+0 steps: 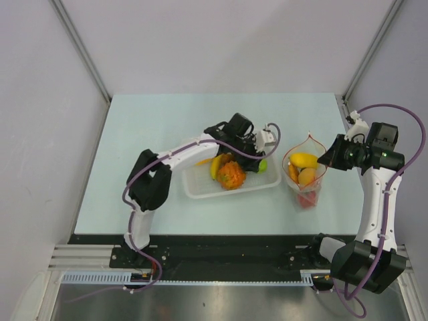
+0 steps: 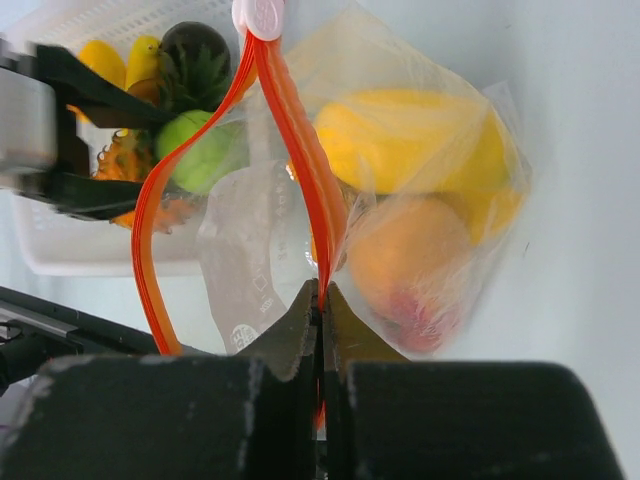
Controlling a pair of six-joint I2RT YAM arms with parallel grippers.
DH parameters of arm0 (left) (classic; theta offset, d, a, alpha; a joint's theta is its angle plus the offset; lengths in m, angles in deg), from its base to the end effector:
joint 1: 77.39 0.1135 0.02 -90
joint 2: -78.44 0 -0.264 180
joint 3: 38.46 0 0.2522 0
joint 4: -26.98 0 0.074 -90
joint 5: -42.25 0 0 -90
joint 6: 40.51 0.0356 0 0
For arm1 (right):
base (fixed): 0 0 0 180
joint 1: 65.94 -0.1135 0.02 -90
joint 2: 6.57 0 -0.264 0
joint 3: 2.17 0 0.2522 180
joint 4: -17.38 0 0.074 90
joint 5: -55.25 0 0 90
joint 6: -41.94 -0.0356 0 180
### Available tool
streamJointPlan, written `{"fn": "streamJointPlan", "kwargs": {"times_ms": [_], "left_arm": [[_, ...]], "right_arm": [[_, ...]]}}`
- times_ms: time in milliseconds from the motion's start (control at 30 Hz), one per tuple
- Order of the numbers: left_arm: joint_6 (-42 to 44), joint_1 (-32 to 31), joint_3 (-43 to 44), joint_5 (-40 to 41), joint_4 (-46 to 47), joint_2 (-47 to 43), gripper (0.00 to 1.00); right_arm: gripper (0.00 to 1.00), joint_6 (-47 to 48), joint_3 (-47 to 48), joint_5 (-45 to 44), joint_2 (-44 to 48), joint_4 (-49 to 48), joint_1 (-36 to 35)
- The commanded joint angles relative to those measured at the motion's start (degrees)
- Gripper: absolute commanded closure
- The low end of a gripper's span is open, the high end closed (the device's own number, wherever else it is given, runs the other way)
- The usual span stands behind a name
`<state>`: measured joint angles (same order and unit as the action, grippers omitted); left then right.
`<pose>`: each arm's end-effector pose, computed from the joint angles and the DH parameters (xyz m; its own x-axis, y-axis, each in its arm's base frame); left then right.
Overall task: Place the food in the zip-top bag and seal the zipper
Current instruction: Pick up the fake fruit from the bin, then place the fake fruit in the zipper food storage bag.
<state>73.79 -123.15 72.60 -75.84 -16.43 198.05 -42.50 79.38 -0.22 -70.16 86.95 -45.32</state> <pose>0.3123 -0.3447 0.2225 -0.1574 0.6820 -0.7142 0.9866 0.1393 -0.0844 0.2005 -0.0539 0.3467 -0.7263 0.1880 -0.6611 -0.1102 0.9176 0.3820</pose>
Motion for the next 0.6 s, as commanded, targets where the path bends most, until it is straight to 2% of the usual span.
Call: {"fn": "streamJointPlan", "kwargs": {"times_ms": [0,133,333,533,567], "left_arm": [[-6.7,2.1,0.7,-2.9,5.0,-11.9,0.62],[-9.3,1.8,1.8,-4.0,6.7,-14.8,0.59],[-16.7,-0.6,10.3,-7.7,7.4,-12.7,0.58],[-15.5,-6.0,16.2,-8.1,6.0,-9.1,0.56],[-14.9,-6.5,17.0,-7.9,4.5,-8.3,0.50]], "right_arm": [[1.00,-1.0,1.1,2.5,0.3,-1.8,0.3],[1.00,-1.0,0.7,3.1,0.4,-2.3,0.3],[1.00,-1.3,0.2,4.5,0.1,-3.0,0.2],[1.00,-1.3,0.2,5.3,0.8,-2.8,0.2],[1.00,-1.2,0.2,5.5,0.8,-2.6,0.2]]}}
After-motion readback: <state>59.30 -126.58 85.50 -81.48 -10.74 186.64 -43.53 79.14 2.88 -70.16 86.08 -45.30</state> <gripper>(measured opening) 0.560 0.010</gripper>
